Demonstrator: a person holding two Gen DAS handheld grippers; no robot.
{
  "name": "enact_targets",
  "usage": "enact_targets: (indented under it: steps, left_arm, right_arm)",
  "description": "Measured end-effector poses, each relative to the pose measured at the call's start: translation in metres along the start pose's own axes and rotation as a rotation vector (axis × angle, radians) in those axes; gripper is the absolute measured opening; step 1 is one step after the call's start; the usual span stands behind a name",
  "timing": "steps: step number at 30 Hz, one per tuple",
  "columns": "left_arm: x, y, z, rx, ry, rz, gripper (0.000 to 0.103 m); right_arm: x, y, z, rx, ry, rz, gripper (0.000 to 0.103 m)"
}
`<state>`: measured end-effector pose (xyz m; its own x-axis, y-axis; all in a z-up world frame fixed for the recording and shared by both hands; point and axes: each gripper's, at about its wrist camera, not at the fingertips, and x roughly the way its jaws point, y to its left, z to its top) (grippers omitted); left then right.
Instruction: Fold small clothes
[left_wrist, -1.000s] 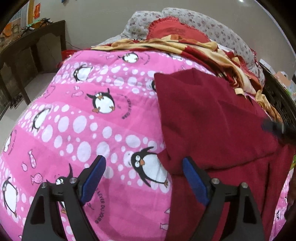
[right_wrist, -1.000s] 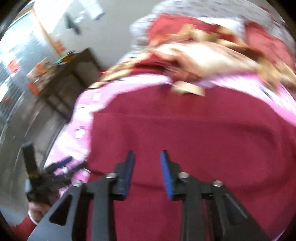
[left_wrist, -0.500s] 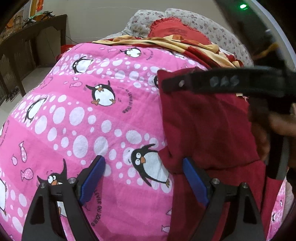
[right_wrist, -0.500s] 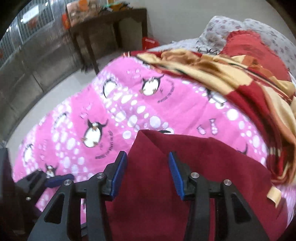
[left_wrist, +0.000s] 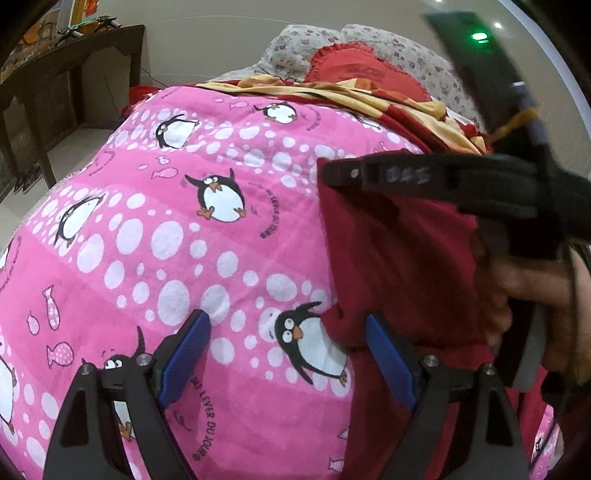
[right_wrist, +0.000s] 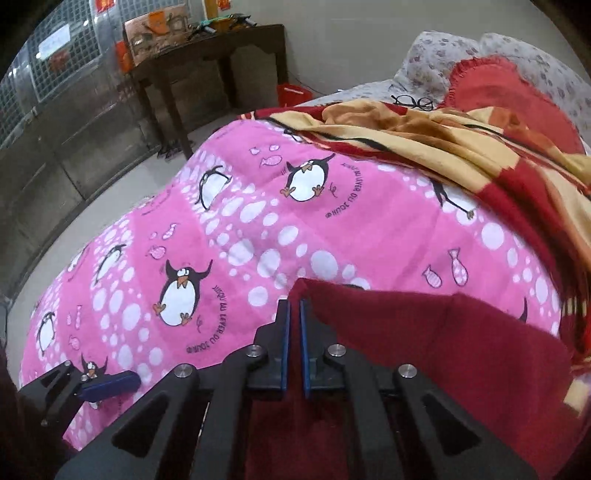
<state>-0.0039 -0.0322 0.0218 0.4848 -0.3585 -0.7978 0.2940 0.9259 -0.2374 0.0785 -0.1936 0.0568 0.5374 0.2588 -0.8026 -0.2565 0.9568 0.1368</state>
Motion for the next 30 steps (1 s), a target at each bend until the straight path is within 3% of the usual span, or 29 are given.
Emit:
enact_targets:
  steps: [5, 9, 12, 16, 20, 23, 25, 27, 28, 30]
  left_arm:
    - [-0.002, -0.001, 0.001, 0.006, 0.0, 0.005, 0.089]
    - [-0.01, -0.002, 0.003, 0.003, -0.021, 0.014, 0.089]
    - [-0.017, -0.003, 0.008, -0.003, -0.048, 0.018, 0.089]
    - [-0.011, -0.011, 0.014, -0.001, -0.046, 0.008, 0.089]
    - [0.011, -0.023, 0.011, 0.074, 0.02, 0.052, 0.089]
    - [0.015, -0.025, 0.007, 0.098, 0.01, 0.071, 0.089]
    - [0.015, -0.026, 0.006, 0.099, 0.006, 0.078, 0.089]
    - [0.016, -0.028, 0.006, 0.099, 0.007, 0.089, 0.09]
    - [0.015, -0.029, 0.006, 0.098, 0.01, 0.093, 0.09]
    - [0.011, -0.033, 0.006, 0.091, 0.025, 0.09, 0.089]
  right_arm:
    - [-0.052, -0.013, -0.018, 0.074, -0.07, 0.029, 0.044]
    - [-0.083, -0.026, -0.05, 0.099, -0.085, 0.016, 0.044]
    - [-0.086, -0.033, -0.068, 0.112, -0.077, -0.021, 0.044]
    - [-0.06, -0.061, -0.084, 0.244, -0.008, -0.097, 0.044]
    - [-0.062, -0.079, -0.095, 0.369, -0.037, -0.049, 0.041]
    - [-0.083, -0.071, -0.105, 0.35, -0.042, -0.083, 0.041]
    - [-0.093, -0.067, -0.117, 0.343, -0.048, -0.09, 0.043]
    - [-0.087, -0.072, -0.131, 0.372, 0.001, -0.13, 0.049]
    - [-0.082, -0.077, -0.136, 0.397, 0.025, -0.127, 0.049]
    - [-0.087, -0.083, -0.143, 0.457, -0.008, -0.085, 0.049]
